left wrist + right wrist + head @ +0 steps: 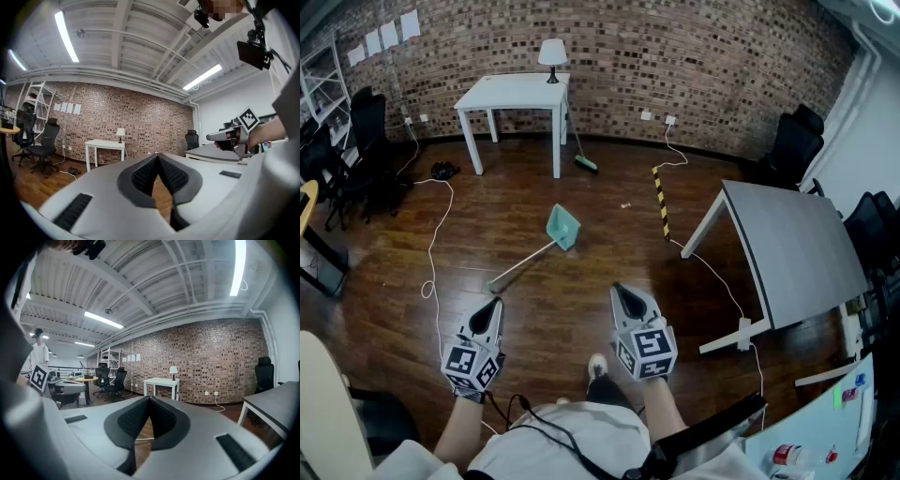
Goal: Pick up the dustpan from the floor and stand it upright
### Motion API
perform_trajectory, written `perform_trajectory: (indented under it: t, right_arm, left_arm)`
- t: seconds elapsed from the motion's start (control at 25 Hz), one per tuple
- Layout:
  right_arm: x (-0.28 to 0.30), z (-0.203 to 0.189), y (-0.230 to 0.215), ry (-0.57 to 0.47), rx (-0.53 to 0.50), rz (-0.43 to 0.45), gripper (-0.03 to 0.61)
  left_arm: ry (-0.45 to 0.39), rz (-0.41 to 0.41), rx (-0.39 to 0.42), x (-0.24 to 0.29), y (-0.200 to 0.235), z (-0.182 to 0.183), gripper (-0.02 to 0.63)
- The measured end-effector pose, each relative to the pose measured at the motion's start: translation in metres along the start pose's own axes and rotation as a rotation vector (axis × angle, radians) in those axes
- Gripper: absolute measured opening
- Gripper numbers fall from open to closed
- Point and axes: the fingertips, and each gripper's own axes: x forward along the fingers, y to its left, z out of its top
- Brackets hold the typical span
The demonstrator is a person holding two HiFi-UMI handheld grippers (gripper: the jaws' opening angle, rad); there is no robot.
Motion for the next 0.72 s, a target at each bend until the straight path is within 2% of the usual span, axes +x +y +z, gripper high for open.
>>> perform_trajectory:
  t: [0.2, 0.36, 0.52, 0.72]
  right_arm:
    - [0.035, 0.001, -0.014, -0.011, 0.002, -0.002, -0.017]
    - [0.071, -0.004, -0.042, -0.008, 0.027, 0.002, -0.017]
    - [0.123, -0.004, -0.085, -0.008, 0.041, 0.021, -0.017]
    - [0.202, 0.015, -0.146, -0.002, 0.046, 0.054, -0.017]
  left_arm:
    - [0.01, 0.022, -0.006, 0.025, 0.027, -0.007, 0.009]
    - [0.011, 0.05, 0.016, 0.058, 0.044, -0.009, 0.009]
    - [0.013, 0.075, 0.04, 0.119, 0.068, -0.001, 0.009]
    - [0.033, 0.09, 0.059, 0.208, 0.082, 0.015, 0.009]
